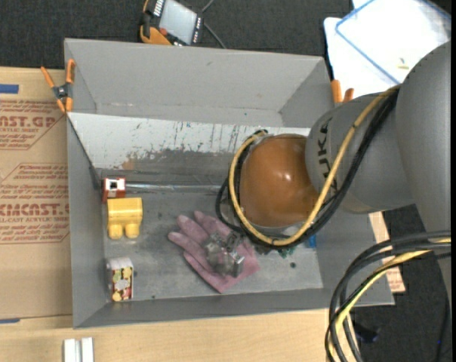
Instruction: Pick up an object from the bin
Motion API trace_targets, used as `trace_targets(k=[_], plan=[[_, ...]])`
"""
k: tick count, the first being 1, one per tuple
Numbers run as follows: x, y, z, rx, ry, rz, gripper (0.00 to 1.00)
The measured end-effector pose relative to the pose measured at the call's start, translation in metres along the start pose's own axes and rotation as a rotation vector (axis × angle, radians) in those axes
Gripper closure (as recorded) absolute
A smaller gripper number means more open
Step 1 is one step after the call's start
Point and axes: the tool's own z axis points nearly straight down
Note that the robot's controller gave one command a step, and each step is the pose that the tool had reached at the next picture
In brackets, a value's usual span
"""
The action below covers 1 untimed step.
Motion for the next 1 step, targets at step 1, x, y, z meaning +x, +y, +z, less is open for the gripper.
trace_targets(k=[1], plan=[[0.0000,0.0000,0.0000,0.000,0.000,0.000,1.00]])
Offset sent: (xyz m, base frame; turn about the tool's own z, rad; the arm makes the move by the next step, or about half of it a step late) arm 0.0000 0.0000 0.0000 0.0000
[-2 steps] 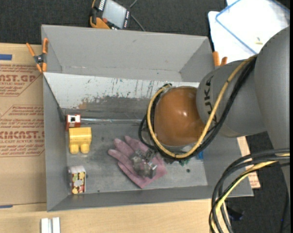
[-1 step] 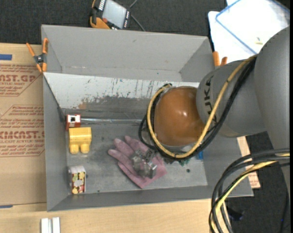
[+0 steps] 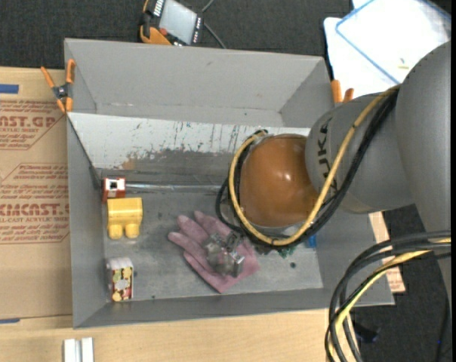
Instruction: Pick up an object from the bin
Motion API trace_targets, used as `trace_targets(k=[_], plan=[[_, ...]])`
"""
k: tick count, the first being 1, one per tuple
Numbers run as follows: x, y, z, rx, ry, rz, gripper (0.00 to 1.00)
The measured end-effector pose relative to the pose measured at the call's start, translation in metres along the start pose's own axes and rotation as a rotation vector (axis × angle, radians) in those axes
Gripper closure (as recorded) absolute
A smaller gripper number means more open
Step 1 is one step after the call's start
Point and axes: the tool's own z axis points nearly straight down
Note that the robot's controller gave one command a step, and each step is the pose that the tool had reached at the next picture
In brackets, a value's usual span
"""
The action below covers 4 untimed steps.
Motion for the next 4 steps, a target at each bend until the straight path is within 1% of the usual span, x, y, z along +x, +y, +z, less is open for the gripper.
trace_targets(k=[1,2,3,4], plan=[[0.0000,0.0000,0.0000,0.000,0.000,0.000,1.00],[0.0003,-0.0001,0.0001,0.000,0.001,0.000,0.00],[0.0001,-0.0002,0.0000,0.000,0.000,0.000,1.00],[0.0002,-0.0002,0.0000,0.000,0.000,0.000,1.00]])
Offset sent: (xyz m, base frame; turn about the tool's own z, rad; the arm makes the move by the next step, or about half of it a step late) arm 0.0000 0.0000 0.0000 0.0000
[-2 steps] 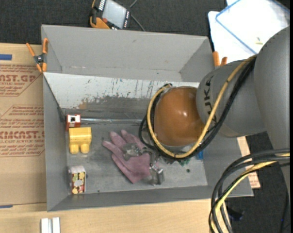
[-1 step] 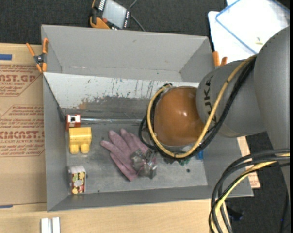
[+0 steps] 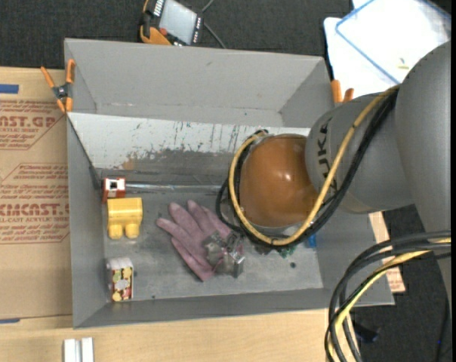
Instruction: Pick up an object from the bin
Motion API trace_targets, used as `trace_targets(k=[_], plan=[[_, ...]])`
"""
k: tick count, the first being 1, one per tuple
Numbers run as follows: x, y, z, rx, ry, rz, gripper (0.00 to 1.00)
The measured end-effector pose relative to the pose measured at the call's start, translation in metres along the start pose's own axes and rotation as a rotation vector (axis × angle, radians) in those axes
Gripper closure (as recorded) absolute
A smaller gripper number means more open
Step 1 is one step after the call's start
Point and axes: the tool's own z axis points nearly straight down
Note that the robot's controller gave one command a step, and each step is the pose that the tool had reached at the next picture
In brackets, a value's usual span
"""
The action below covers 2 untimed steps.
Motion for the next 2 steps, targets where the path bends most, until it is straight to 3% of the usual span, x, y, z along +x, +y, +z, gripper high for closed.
trace_targets(k=[1,2], plan=[[0.005,-0.004,0.003,-0.002,-0.002,0.002,1.00],[0.005,-0.008,-0.064,0.003,-0.008,-0.001,1.00]])
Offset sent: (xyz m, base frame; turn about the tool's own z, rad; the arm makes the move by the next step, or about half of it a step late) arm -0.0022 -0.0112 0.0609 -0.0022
